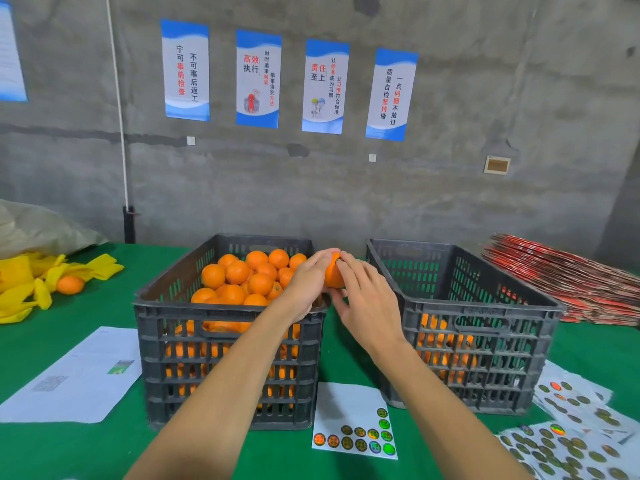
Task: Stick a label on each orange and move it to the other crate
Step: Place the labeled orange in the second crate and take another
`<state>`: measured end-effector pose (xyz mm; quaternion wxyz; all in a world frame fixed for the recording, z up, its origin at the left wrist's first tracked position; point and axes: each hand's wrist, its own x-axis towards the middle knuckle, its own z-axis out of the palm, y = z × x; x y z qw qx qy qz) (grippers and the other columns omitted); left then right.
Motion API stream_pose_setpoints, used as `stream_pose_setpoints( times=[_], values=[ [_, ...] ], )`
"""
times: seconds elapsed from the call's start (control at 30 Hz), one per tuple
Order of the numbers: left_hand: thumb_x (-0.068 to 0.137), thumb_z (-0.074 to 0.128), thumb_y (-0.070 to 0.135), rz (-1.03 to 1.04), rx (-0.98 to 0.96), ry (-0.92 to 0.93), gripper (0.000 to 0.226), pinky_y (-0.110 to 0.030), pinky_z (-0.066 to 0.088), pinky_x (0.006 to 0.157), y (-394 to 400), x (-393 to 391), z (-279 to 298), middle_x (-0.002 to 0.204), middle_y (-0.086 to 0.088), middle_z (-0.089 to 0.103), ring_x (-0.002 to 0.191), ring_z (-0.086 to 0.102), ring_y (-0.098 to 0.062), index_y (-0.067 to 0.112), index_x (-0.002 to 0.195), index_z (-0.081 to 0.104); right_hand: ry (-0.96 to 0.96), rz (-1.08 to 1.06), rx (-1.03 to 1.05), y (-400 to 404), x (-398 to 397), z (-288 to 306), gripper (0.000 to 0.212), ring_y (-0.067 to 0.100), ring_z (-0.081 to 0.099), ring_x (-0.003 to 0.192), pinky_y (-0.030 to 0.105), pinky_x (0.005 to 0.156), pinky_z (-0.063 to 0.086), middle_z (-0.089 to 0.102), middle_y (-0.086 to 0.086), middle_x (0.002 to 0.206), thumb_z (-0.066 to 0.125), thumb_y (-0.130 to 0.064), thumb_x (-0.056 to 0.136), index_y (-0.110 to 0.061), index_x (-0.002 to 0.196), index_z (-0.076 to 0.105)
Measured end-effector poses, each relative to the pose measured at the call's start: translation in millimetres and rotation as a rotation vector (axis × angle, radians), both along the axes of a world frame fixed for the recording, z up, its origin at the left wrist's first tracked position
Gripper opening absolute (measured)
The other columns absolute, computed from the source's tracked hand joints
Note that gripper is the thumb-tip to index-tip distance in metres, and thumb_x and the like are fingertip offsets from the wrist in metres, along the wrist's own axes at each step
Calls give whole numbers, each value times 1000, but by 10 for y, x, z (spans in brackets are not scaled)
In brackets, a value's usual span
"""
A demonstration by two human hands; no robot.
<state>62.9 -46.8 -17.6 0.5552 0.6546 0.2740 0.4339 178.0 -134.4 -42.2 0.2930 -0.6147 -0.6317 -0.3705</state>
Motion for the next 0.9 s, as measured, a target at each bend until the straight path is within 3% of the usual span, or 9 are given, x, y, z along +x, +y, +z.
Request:
stream_pose_setpoints(
  times=[0.1,0.23,0.3,0.4,0.57,0.63,0.7,0.77,0.9],
  values=[
    [109,43,43,3,-6,46,41,-48,50,109,27,18,2,138,-3,63,123,63,-23,26,145,55,40,0,-101,28,50,39,61,29,55,135,40,109,47,50,10,153,68,-36,97,-8,148,50],
    [111,39,39,-72,-139,52,46,-47,40,115,55,10,38,125,-6,73,103,75,-21,9,144,50,297,101,-197,22,208,171,57,30,54,133,41,106,47,49,10,153,62,-35,101,-9,148,44],
    [112,40,36,-55,-125,-5,40,-42,48,106,91,-40,72,121,-5,75,103,75,-21,13,143,47,329,86,-182,-14,396,258,55,33,50,134,43,108,43,47,12,153,59,-33,103,-7,149,42],
    [108,49,12,222,-24,-54,31,-21,56,69,262,-176,101,101,-9,75,80,72,-13,6,137,57,329,-53,-149,-106,764,333,58,32,38,143,41,117,32,38,11,160,55,-30,105,-7,154,36],
    [97,51,-3,399,174,471,36,-29,40,51,741,-320,-75,81,-11,64,53,46,-21,14,126,64,474,-205,-216,-248,1274,173,53,34,31,147,44,121,26,35,13,161,52,-24,106,-5,154,38],
    [96,58,1,378,191,649,37,-32,44,61,863,-337,-135,97,-19,67,66,53,-23,13,130,63,569,-236,-208,-244,1343,48,46,34,34,146,45,122,26,39,16,159,49,-19,108,-1,150,45],
    [93,72,14,254,156,833,44,-31,45,83,913,-309,-177,132,-16,63,101,60,-25,17,136,62,637,-240,-164,-204,1353,-44,41,34,37,145,43,122,27,44,19,155,45,-14,108,3,145,50],
    [92,74,33,114,158,1093,61,-37,41,108,937,-269,-187,158,-8,41,139,45,-29,24,148,51,647,-220,-147,-151,1321,-54,38,34,39,143,41,121,27,47,20,151,43,-10,108,5,142,52],
    [92,65,46,26,176,1433,82,-51,34,118,997,-190,-187,171,-4,17,150,31,-36,44,160,19,631,-175,-148,-71,1197,-27,36,32,45,136,40,116,32,52,16,145,42,-12,108,1,139,55]
  ],
)
